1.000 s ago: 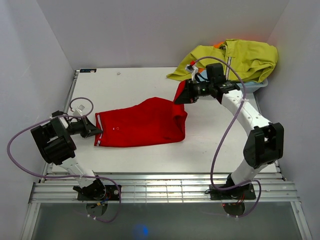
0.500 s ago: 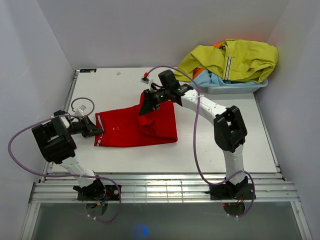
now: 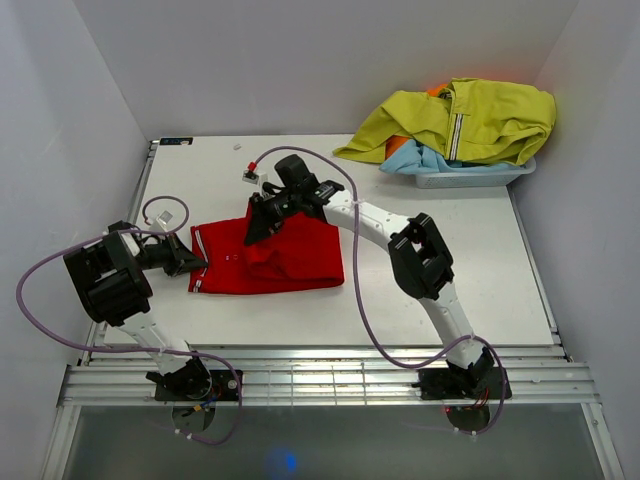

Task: Fold and stack the trousers
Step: Fold the trousers

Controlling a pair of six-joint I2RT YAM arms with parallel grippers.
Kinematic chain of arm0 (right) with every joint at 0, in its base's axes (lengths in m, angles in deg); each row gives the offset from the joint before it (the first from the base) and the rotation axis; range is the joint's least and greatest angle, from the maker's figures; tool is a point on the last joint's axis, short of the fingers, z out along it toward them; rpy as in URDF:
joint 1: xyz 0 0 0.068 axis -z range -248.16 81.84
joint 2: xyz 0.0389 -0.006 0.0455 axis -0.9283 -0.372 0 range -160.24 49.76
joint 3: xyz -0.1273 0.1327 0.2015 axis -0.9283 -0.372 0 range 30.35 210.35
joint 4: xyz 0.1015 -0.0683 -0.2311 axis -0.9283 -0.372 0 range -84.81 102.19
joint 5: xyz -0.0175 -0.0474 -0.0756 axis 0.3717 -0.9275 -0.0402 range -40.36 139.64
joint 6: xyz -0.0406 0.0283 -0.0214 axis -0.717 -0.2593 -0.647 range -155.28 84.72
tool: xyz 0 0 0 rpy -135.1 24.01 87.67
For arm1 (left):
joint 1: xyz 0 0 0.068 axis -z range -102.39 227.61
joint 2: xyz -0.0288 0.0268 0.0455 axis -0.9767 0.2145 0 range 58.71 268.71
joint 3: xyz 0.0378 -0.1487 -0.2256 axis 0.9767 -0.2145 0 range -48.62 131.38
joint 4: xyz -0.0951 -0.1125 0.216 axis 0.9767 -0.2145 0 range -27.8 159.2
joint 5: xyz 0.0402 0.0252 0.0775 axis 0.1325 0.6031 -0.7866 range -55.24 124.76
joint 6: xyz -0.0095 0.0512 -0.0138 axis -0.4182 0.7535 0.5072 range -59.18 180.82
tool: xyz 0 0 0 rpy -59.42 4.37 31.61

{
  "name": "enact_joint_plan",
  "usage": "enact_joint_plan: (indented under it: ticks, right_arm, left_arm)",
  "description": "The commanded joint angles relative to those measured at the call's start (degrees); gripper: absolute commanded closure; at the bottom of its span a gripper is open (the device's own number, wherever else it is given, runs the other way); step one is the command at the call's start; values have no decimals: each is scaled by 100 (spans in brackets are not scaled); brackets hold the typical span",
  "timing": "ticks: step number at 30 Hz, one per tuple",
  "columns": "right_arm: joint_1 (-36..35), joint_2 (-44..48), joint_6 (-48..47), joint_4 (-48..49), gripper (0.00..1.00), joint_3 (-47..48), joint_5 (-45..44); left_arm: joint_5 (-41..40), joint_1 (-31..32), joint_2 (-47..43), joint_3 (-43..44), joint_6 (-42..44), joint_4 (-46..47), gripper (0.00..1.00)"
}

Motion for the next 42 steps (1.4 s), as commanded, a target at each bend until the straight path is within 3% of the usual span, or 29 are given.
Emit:
enact_joint_plan:
  ticks: [1, 6, 18, 42]
  right_arm:
    - [-167, -148, 151, 422, 92, 458, 59]
    - [-211, -315, 722, 1169, 92, 405, 68]
    - [-571, -632, 1100, 1468, 92, 686, 24]
    - [-615, -1529, 2295, 2821, 92, 1092, 235]
  left_arm:
    - [106, 36, 38, -18, 7, 29, 100]
    - [62, 44, 82, 8, -2, 29, 100]
    - [71, 44, 197, 26, -19, 38, 100]
    - [300, 282, 610, 87, -230, 214, 100]
